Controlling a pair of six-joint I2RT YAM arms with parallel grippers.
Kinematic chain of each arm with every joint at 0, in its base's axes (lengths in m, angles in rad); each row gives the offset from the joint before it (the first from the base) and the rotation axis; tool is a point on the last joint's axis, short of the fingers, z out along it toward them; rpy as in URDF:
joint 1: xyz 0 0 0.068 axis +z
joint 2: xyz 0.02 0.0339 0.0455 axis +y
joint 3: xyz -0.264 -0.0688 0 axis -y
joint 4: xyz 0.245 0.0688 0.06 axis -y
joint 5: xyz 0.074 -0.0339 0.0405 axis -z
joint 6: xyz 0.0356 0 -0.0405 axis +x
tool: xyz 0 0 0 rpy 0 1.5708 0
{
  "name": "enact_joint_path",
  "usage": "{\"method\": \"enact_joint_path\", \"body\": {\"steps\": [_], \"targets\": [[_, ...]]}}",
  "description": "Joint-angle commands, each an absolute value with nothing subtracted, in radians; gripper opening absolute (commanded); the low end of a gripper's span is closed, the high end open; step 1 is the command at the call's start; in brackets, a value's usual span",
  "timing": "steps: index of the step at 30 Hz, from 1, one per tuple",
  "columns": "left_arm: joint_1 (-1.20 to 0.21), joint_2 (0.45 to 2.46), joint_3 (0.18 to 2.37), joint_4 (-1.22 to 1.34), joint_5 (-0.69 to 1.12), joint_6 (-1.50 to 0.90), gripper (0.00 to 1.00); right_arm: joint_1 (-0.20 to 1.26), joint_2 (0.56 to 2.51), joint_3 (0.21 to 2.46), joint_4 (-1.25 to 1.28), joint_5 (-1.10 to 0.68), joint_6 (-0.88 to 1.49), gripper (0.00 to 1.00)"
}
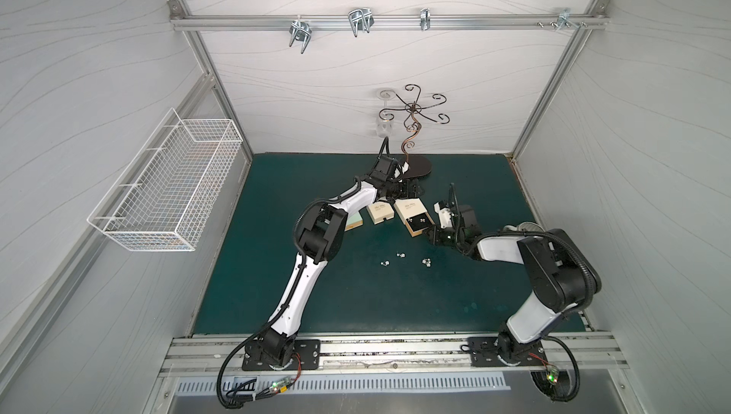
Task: Place the earrings into the drawer-style jewelry box
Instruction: Close the drawer of the jewelry box.
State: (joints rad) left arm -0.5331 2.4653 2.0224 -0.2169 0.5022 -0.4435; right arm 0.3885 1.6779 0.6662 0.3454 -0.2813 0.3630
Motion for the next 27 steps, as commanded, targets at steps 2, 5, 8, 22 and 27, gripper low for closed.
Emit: {"method": "enact_joint_path", "body": {"steps": [2, 5, 8, 22, 27], "targets": [[-0.542, 2.501, 2.076, -0.199, 0.534, -0.419, 0.99, 0.399, 1.71, 0.705, 0.388, -0.279, 0.378, 0.2], [-0.543, 2.504, 2.078, -0.204, 0.539, -0.413, 0.99, 0.4, 1.731, 0.725, 0.394, -0.277, 0.382, 0.2], [-0.543, 2.507, 2.079, -0.208, 0.546, -0.408, 0.99, 0.401, 1.754, 0.739, 0.404, -0.275, 0.392, 0.2], [-0.542, 2.512, 2.085, -0.213, 0.561, -0.395, 0.99, 0.404, 1.84, 0.814, 0.437, -0.258, 0.423, 0.2], [-0.543, 2.514, 2.086, -0.213, 0.563, -0.396, 0.99, 0.404, 1.869, 0.836, 0.443, -0.253, 0.434, 0.2]]}}
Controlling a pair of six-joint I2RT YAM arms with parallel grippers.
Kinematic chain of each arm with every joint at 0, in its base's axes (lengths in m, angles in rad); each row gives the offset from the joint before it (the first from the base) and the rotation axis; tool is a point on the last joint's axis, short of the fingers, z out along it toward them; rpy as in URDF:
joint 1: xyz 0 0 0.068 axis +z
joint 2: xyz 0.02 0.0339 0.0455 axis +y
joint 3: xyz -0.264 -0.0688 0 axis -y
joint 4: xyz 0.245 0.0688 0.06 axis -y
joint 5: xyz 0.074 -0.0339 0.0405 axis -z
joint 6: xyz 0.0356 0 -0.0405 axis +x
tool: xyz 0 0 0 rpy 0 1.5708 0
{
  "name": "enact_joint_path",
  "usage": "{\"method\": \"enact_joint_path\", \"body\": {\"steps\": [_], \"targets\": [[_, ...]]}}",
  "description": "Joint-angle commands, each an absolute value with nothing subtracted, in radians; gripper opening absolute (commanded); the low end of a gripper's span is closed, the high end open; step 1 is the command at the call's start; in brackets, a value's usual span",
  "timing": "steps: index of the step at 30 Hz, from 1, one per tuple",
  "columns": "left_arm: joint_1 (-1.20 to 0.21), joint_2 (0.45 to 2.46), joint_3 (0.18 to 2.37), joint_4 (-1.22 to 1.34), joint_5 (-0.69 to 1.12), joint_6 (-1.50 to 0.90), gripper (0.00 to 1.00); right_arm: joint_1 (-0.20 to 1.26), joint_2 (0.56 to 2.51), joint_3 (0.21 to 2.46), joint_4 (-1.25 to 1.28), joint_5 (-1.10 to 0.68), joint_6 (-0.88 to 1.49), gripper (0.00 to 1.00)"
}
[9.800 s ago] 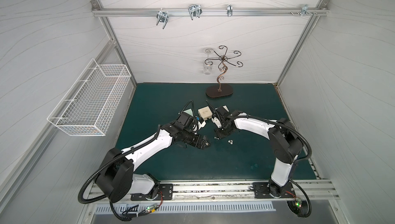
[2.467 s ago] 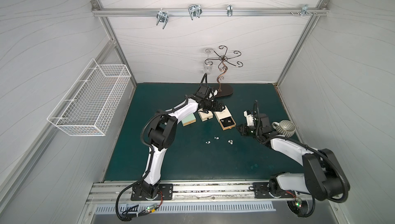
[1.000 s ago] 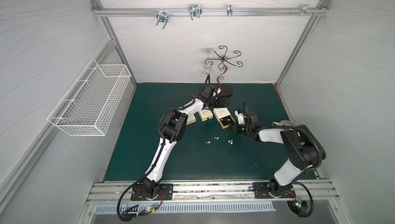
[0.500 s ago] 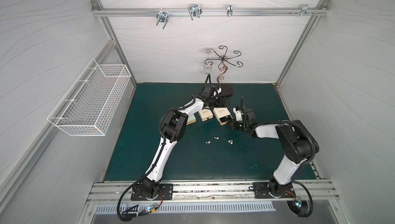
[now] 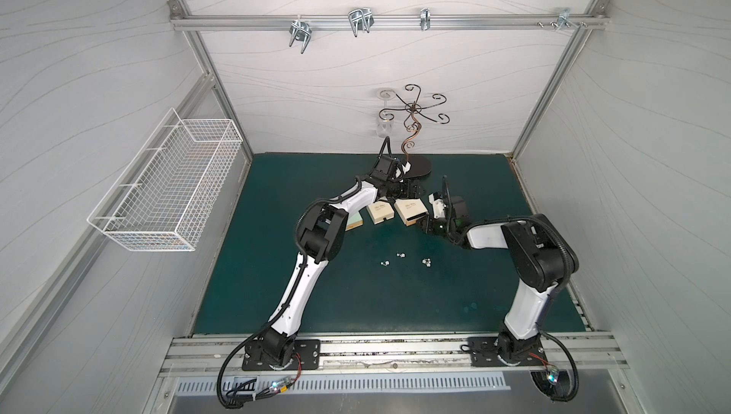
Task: Place the earrings into the drawer-style jewelry box
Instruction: Close the drawer of the jewelry box.
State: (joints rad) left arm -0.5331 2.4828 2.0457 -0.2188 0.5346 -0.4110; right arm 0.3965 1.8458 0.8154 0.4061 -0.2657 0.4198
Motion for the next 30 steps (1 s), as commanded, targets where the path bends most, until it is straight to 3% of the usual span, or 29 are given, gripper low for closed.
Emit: {"method": "enact_joint_path", "body": {"steps": [1, 16, 30], "targets": [[-0.543, 2.513, 2.086, -0.212, 0.562, -0.396, 0.99, 0.403, 1.872, 0.838, 0.447, -0.252, 0.439, 0.2], [-0.54, 2.511, 2.088, -0.223, 0.565, -0.384, 0.99, 0.407, 1.921, 0.874, 0.456, -0.25, 0.454, 0.2], [-0.493, 2.437, 2.063, -0.213, 0.526, -0.39, 0.99, 0.405, 1.76, 0.806, 0.325, -0.232, 0.367, 0.25]]}}
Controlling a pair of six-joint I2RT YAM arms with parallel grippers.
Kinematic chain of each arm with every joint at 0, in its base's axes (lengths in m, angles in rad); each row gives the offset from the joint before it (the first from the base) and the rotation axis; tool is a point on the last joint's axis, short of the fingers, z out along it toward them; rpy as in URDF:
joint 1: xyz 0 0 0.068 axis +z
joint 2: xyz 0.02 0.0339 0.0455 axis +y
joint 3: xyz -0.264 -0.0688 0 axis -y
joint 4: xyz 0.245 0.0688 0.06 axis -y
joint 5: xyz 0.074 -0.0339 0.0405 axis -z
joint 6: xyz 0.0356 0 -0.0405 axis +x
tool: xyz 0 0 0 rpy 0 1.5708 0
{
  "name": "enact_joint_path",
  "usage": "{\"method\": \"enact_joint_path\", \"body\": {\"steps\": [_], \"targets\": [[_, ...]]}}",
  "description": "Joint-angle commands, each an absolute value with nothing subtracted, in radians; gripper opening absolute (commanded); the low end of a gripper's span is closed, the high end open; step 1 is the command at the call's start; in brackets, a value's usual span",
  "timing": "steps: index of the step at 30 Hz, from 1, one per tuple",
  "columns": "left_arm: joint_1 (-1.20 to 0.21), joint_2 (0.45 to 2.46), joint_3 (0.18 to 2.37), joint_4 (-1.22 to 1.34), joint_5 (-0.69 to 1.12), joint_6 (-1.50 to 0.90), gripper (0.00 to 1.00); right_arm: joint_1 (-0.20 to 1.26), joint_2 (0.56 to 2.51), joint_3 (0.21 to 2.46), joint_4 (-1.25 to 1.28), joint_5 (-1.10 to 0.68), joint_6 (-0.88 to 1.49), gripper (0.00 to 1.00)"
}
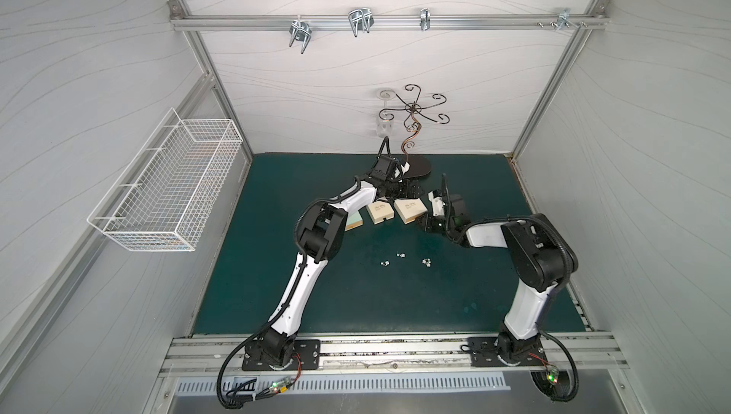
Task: Place the earrings into the drawer-style jewelry box
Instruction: Close the drawer of the jewelry box, then open the drawer in the jewelry box.
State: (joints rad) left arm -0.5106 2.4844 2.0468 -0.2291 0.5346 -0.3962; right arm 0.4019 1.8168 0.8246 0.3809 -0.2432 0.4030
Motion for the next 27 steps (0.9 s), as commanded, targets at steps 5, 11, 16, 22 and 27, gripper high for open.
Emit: {"method": "enact_joint_path", "body": {"steps": [5, 11, 16, 22, 27], "targets": [[-0.475, 2.382, 2.028, -0.212, 0.51, -0.389, 0.99, 0.399, 1.68, 0.783, 0.233, -0.232, 0.33, 0.26], [-0.448, 2.215, 1.907, -0.274, 0.371, -0.341, 0.99, 0.403, 1.598, 0.834, 0.068, -0.265, 0.367, 0.26], [-0.4, 2.077, 1.781, -0.389, 0.298, -0.299, 0.99, 0.456, 1.598, 0.907, 0.025, -0.275, 0.461, 0.26], [-0.367, 2.008, 1.711, -0.566, 0.142, -0.2, 0.99, 0.576, 1.697, 1.062, -0.041, -0.228, 0.493, 0.3], [-0.367, 2.04, 1.728, -0.659, 0.064, -0.134, 0.99, 0.624, 1.817, 1.149, -0.022, -0.209, 0.566, 0.33]]}}
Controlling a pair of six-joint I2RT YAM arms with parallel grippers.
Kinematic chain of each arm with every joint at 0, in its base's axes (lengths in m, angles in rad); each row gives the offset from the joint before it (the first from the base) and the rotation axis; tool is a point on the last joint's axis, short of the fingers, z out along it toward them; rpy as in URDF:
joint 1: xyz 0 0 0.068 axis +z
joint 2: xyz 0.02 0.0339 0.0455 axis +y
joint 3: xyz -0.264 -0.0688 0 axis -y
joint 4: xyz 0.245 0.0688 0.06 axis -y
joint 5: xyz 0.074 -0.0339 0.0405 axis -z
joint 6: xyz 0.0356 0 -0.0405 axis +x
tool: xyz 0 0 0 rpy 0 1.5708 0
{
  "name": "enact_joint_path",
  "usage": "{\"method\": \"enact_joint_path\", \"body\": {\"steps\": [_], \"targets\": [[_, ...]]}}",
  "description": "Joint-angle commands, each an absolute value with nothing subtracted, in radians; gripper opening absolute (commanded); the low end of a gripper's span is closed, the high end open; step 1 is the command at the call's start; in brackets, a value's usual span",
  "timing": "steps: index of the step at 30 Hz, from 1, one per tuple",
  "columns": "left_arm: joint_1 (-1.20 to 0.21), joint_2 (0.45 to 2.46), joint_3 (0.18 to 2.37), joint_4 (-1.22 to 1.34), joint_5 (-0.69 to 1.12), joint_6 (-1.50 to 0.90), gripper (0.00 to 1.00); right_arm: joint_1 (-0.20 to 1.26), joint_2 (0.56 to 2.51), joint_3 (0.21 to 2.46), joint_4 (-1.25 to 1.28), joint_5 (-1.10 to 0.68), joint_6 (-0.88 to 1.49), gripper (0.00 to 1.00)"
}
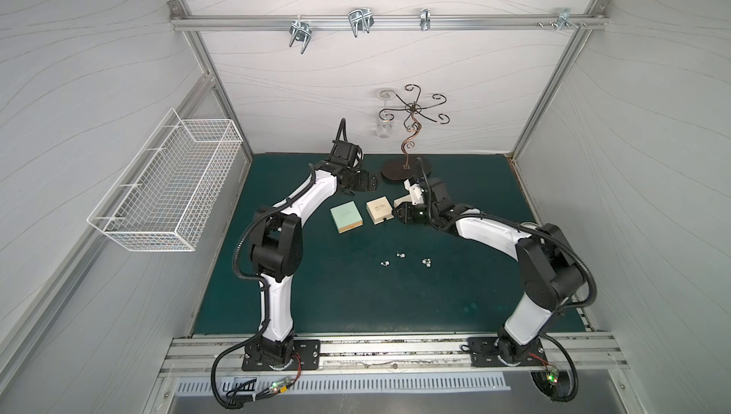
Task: Place the earrings into the drawer-style jewelry box
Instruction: Open the drawer in the jewelry box.
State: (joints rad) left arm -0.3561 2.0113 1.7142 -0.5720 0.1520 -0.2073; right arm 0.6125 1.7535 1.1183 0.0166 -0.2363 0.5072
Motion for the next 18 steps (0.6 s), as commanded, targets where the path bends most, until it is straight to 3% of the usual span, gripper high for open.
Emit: {"method": "enact_joint_path", "body": {"steps": [1, 18], "targets": [[-0.367, 2.05, 1.735, -0.668, 0.053, -0.128, 0.99, 0.625, 1.835, 1.16, -0.022, -0.207, 0.581, 0.34], [-0.4, 2.215, 1.882, -0.713, 0.028, -0.028, 0.99, 0.633, 1.985, 1.234, -0.011, -0.231, 0.639, 0.37]]}}
